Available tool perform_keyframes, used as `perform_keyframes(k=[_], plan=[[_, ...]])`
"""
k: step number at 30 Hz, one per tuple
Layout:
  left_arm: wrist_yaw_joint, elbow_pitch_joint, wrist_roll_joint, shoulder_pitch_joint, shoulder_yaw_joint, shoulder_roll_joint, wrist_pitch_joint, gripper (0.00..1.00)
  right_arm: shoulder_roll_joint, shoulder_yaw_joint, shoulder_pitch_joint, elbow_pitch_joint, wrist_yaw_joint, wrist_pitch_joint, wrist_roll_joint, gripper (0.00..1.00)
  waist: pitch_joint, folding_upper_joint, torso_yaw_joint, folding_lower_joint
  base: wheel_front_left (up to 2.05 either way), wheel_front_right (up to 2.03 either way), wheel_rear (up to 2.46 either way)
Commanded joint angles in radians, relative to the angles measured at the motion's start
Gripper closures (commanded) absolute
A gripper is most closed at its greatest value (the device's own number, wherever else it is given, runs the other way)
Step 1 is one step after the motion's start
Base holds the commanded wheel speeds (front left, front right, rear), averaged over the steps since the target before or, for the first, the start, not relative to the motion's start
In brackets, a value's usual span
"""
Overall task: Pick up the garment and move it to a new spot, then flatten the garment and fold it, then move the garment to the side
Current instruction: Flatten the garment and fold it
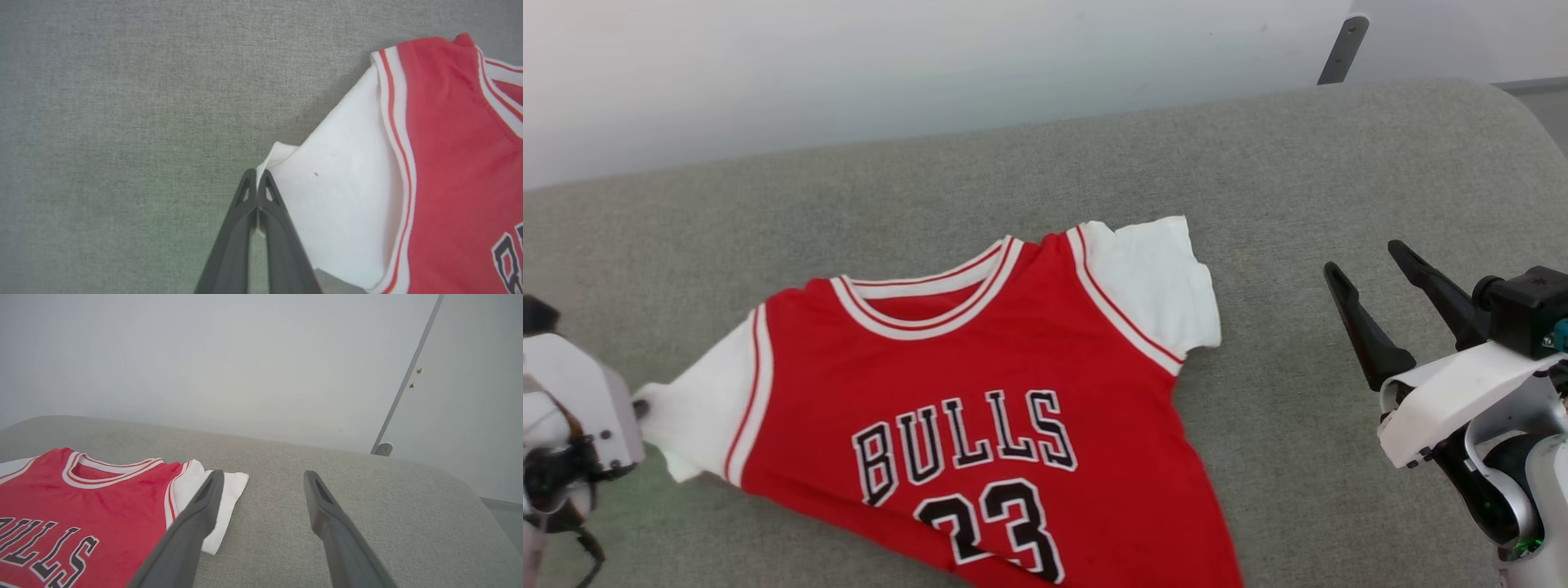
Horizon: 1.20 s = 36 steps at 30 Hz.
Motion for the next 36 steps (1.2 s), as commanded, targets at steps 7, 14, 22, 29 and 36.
perform_keyframes(k=[7, 14, 22, 29, 36], plan=[[0.039, 0.014, -0.016, 0.029, 0.023, 0.016, 0.005, 1.00, 0.004, -0.008, 0.013, -0.006, -0.001, 0.006, -0.001, 0.00, 0.008, 0.0000, -0.002, 0.0000, 0.00, 0.00, 0.00], [0.042, 0.040, -0.058, 0.054, 0.039, -0.019, 0.012, 1.00, 0.013, -0.012, 0.020, -0.004, -0.001, 0.008, -0.001, 0.00, 0.016, 0.0000, -0.001, 0.0000, 0.00, 0.00, 0.00], [0.045, 0.016, -0.072, 0.038, 0.050, -0.007, 0.017, 0.00, 0.014, -0.009, 0.020, 0.000, -0.001, 0.011, 0.001, 0.00, 0.003, 0.0000, 0.005, 0.0000, 0.00, 0.00, 0.00], [0.069, -0.079, -0.054, 0.039, 0.045, 0.023, 0.032, 0.00, 0.016, -0.004, 0.026, -0.004, -0.001, 0.011, 0.003, 0.00, -0.021, 0.0000, 0.007, 0.0000, 0.00, 0.00, 0.00], [0.121, -0.162, -0.066, 0.100, 0.035, 0.035, 0.092, 0.00, 0.019, 0.000, 0.041, -0.008, -0.001, 0.014, 0.005, 0.00, -0.046, 0.0000, 0.003, 0.0000, 0.00, 0.00, 0.00]])
